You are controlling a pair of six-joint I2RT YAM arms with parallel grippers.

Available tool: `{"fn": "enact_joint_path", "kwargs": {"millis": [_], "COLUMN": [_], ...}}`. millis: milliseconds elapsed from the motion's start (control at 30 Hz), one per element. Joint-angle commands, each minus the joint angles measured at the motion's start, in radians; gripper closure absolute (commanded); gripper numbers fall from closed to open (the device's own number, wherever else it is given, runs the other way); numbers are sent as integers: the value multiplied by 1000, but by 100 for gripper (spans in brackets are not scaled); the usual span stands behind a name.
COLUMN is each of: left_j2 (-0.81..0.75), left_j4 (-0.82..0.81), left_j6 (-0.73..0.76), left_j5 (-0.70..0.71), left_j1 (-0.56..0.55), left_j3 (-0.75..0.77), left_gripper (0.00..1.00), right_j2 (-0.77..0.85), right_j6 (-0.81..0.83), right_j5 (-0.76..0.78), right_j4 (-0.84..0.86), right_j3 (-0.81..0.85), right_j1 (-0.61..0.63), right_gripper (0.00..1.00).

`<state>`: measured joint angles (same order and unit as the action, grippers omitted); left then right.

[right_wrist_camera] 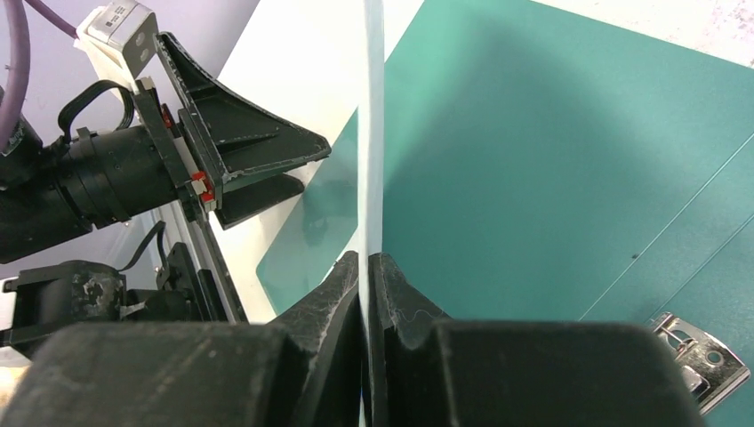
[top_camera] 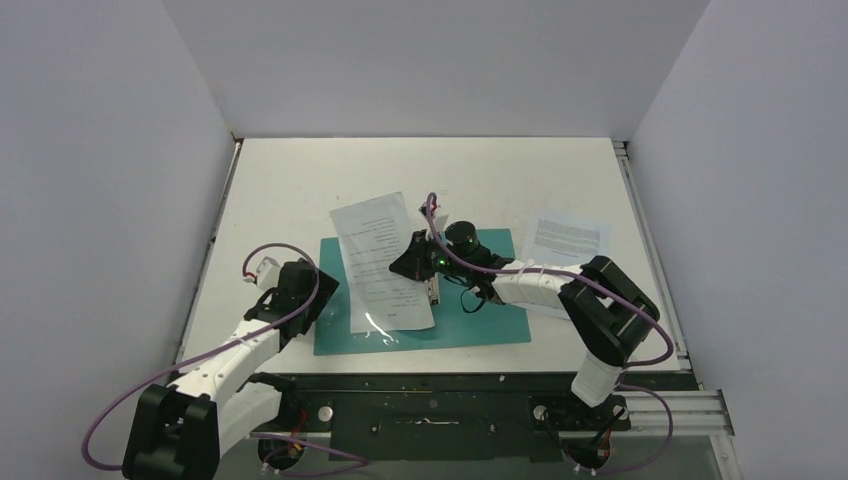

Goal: Put the files into the folder

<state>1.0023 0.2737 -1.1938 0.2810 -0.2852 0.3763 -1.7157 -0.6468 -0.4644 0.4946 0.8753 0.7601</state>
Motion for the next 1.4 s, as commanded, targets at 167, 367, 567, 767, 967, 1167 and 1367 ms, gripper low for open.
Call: {"fn": "enact_joint_path", "kwargs": {"millis": [167,367,567,767,967,1167,1367], "left_j2": [15,11,6,-9,-25,-27,-41], "left_j4": [67,72,76,82,87,78,85], "left_j6": [2,6,10,10,13,14,18], "left_j5": [-74,-84,-92,-98,-105,-124,-132], "left_j1": [4,4,4,4,4,4,4], "left_j3": [-41,-34,-30,-34,-36,-39,-38], "left_gripper": [4,4,4,4,4,4,4], "right_j2": [-42,-84,-126,-164,-167,-165,-184], "right_j6": [-62,-105,-146,-183,-179,-180,-180], "right_j5": [-25,-44,-50,-34,7,17,30], "right_j4": [184,248,305,355,332,333,333], "right_j3": [-24,-32,-32,-38,-47,-58,-68], "right_j1": [19,33,52,64,53,32,18], "right_gripper": [95,95,95,95,95,95,95]}}
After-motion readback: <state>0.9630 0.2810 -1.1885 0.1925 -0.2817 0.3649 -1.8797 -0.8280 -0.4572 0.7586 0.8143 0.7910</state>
